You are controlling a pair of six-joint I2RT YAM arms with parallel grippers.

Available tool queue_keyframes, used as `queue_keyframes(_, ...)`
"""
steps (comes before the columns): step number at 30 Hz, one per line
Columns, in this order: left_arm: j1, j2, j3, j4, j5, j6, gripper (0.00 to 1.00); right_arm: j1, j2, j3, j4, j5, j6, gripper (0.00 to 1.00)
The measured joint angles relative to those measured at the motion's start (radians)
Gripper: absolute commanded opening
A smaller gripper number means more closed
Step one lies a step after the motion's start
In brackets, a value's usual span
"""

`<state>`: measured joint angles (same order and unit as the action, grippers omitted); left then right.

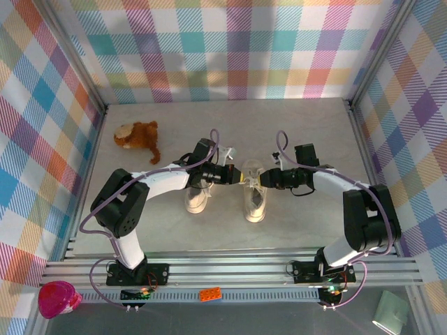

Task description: Tie the shoes

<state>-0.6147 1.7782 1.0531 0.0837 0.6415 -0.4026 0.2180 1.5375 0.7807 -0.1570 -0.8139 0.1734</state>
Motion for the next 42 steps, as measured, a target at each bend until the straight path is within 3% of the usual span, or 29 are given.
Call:
queue_keyframes(10, -0.007, 0.027, 0.018, -0.007, 0.005, 0.0, 0.0, 0.018, 0.056, 0.003, 0.011, -0.036, 0.001, 0.46)
queue_keyframes(15, -0.008, 0.037, 0.019, -0.007, 0.008, 0.0, 0.0, 0.027, 0.076, 0.021, 0.008, -0.035, 0.001, 0.42)
queue_keyframes(23, -0.014, 0.041, 0.024, -0.012, 0.012, 0.003, 0.0, 0.038, 0.059, 0.039, -0.01, 0.015, -0.013, 0.08)
queue_keyframes(26, -0.014, 0.041, 0.025, -0.018, 0.011, 0.004, 0.0, 0.039, 0.017, 0.039, -0.027, 0.03, -0.029, 0.0)
queue_keyframes(42, -0.013, 0.036, 0.025, -0.033, 0.003, 0.026, 0.0, 0.039, -0.095, 0.039, -0.163, 0.174, -0.094, 0.0)
